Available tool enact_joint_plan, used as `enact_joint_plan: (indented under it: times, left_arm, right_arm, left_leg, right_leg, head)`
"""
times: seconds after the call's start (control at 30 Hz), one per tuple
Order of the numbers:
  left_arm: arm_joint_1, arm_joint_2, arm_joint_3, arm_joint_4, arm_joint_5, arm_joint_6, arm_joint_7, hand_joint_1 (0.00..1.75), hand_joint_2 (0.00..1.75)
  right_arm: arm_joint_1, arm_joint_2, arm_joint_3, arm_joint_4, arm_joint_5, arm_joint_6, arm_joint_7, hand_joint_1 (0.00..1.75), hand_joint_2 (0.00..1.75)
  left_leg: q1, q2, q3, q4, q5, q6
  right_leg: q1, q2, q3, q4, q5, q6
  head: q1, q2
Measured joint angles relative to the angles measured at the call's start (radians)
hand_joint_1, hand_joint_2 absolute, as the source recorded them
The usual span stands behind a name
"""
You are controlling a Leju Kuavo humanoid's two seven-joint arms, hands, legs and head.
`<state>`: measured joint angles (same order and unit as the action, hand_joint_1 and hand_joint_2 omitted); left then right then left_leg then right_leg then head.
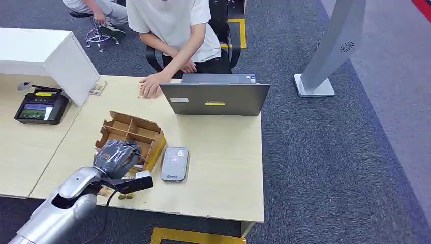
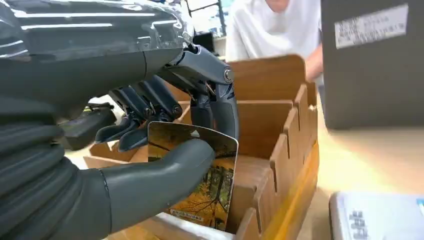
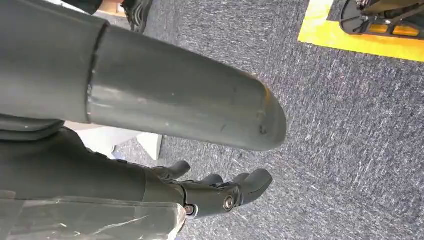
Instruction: Pass the card to the sensor for recognition and then transmit it.
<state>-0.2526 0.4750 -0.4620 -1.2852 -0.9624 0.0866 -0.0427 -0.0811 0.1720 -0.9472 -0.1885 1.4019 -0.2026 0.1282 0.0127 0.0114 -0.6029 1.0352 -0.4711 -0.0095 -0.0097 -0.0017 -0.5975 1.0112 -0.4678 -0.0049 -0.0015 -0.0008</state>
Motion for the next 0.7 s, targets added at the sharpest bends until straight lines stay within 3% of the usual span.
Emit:
enact_joint_plan:
  times: [0.47,0.7]
  left_arm:
    - [0.000,-0.026,0.033,-0.040,-0.025,0.038,0.001,1.75,1.75]
    - [-0.053,-0.021,0.073,-0.090,-0.014,0.039,0.000,1.75,1.75]
  right_arm:
    - [0.000,0.000,0.000,0.000,-0.002,-0.002,0.000,0.00,0.00]
    - [0.000,0.000,0.000,0.000,-0.002,-0.002,0.000,0.00,0.00]
  left_leg:
    - [0.000,0.000,0.000,0.000,0.000,0.000]
    - [0.000,0.000,0.000,0.000,0.000,0.000]
  right_leg:
    - [0.000,0.000,0.000,0.000,0.000,0.000]
    - [0.000,0.000,0.000,0.000,0.000,0.000]
  head:
    - [0.000,0.000]
    - [0.000,0.000]
